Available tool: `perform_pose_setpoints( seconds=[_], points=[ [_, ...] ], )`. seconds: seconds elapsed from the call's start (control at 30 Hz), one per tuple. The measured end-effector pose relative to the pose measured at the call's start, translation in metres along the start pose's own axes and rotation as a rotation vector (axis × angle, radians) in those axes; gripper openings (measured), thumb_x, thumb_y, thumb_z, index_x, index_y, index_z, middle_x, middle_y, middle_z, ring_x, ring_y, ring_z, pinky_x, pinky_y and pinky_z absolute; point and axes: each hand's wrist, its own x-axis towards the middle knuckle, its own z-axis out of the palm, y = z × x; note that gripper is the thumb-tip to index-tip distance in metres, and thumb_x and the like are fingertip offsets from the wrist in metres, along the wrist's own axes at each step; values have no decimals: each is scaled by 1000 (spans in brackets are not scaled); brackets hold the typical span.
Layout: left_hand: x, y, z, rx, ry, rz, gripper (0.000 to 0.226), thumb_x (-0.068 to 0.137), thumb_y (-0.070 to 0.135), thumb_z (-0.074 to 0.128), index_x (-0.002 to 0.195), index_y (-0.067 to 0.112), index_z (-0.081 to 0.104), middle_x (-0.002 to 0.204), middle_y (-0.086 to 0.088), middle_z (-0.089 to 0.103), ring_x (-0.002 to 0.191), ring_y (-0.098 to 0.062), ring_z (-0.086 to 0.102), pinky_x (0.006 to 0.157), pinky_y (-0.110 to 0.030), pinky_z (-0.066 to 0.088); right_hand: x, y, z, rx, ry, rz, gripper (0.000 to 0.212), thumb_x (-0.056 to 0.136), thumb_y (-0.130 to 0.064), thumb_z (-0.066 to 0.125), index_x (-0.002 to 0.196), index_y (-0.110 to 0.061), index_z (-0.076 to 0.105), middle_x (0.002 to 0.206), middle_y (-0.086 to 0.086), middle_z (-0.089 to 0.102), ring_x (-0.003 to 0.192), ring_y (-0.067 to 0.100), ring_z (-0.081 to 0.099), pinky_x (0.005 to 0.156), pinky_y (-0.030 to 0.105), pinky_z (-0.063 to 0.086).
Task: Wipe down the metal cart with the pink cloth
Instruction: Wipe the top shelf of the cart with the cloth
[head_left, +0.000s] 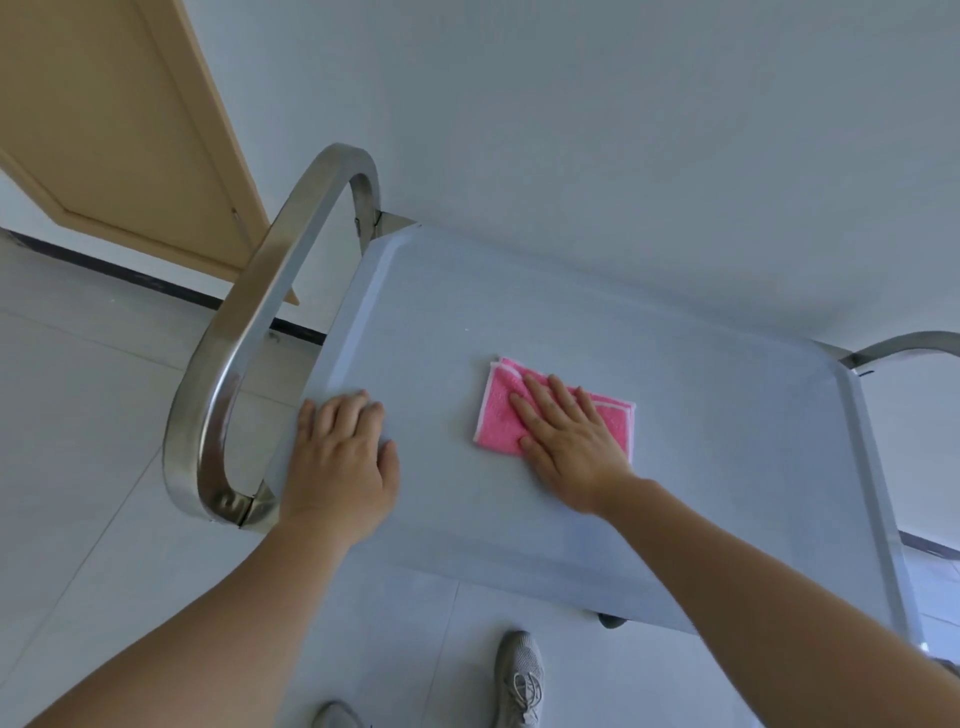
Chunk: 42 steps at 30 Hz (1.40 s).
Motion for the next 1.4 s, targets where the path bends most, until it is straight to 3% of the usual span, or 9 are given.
perform_pose_setpoints(
  seconds=[0.13, 0.57, 0.8, 0.93, 1.1, 1.17, 1.23, 1.3, 1.4],
  points=[
    [0, -4, 3, -9, 14, -11, 45, 83, 32, 40, 116, 9, 59, 127, -9, 56, 119, -30, 48, 111, -51, 28, 44, 24, -9, -17, 18, 48, 58, 91, -53, 3, 146, -36, -3, 156, -10, -7, 145, 22, -1, 116, 42, -2],
    [3, -8, 10, -77, 138, 1, 37, 85, 23, 36, 109, 11, 62, 118, -6, 62, 109, -30, 55, 105, -52, 36, 156, 72, -36, 24, 85, 312, 56, 96, -45, 11, 148, -25, 4, 158, 2, 1, 144, 27, -2, 117, 46, 0],
    [4, -9, 8, -101, 117, 6, 40, 85, 24, 33, 108, 11, 63, 119, -5, 62, 109, -30, 55, 104, -52, 37, 125, 27, -26, 0, 38, 141, 57, 96, -46, 10, 148, -25, 1, 158, -1, -7, 145, 22, -4, 115, 42, -4],
    [5, -9, 8, -125, 106, 9, 37, 86, 22, 36, 111, 12, 62, 123, -5, 60, 113, -28, 52, 108, -50, 32, 75, -33, -11, 24, -4, 69, 64, 88, -52, -3, 148, -27, -1, 158, -1, -7, 144, 22, -6, 114, 41, -8],
    [2, -13, -5, -111, -82, 49, 45, 86, 19, 43, 131, 14, 48, 141, -2, 44, 132, -22, 34, 115, -42, 17, 2, -93, 9, 62, -28, 29, 60, 91, -52, -4, 147, -30, -5, 155, -7, -14, 140, 17, -20, 112, 38, -15],
    [4, -9, -23, -92, -171, 71, 45, 81, 15, 46, 127, 13, 47, 135, -4, 47, 126, -24, 38, 109, -38, 28, -14, -103, 15, 63, -52, 33, 59, 91, -53, -5, 146, -32, -8, 155, -8, -17, 141, 17, -21, 113, 38, -16],
    [2, -6, -47, -84, -146, 133, 30, 80, 13, 47, 109, 13, 52, 112, -4, 57, 106, -24, 50, 82, -32, 40, -18, -106, 14, 60, -61, 65, 59, 90, -53, -5, 145, -32, -11, 154, -9, -18, 142, 17, -19, 113, 38, -16],
    [1, -5, -78, -42, -31, 279, 17, 82, 17, 45, 94, 13, 57, 89, -2, 59, 85, -22, 54, 63, -30, 34, -14, -106, 10, 52, -65, 81, 59, 90, -53, -5, 144, -32, -13, 154, -9, -19, 143, 18, -18, 114, 39, -13],
    [6, -14, -126, 4, 188, 472, 15, 78, 19, 51, 65, 14, 54, 59, 0, 53, 57, -20, 49, 53, -28, 25, -13, -108, 6, 46, -76, 90, 59, 90, -52, -5, 145, -31, -13, 154, -8, -19, 143, 18, -17, 116, 40, -10]
  ],
)
